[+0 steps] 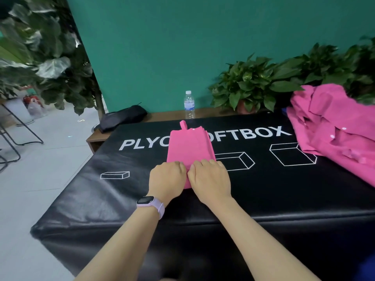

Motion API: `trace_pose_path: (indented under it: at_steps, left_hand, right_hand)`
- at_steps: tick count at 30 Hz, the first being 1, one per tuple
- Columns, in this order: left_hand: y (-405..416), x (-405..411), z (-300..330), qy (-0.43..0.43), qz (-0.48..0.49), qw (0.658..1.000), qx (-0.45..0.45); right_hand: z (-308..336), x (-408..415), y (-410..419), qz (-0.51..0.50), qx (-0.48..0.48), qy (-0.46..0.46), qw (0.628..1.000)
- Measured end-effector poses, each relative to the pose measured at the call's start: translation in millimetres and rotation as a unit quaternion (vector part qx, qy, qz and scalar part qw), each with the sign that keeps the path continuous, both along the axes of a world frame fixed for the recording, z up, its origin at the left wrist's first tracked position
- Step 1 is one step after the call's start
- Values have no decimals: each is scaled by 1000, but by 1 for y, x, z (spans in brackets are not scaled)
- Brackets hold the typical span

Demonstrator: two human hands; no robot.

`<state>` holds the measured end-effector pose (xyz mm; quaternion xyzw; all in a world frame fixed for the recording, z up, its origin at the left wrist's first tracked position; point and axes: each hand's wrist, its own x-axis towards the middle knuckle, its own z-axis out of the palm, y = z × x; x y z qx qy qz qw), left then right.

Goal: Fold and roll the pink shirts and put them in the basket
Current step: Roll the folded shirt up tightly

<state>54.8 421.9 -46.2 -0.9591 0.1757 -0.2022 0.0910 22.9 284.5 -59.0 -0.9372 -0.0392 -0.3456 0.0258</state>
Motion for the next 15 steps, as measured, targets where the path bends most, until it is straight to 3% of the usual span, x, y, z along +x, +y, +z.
trace_pose_path:
  at_steps: [9,15]
  left_hand:
    - [-4,-24,13,53,18,998,10]
    - [-3,-71,10,9,-3,999,35]
  right_hand:
    - [20,-13,-5,33,-114,77,990]
    - [11,-54,-7,37,-46,43,997]
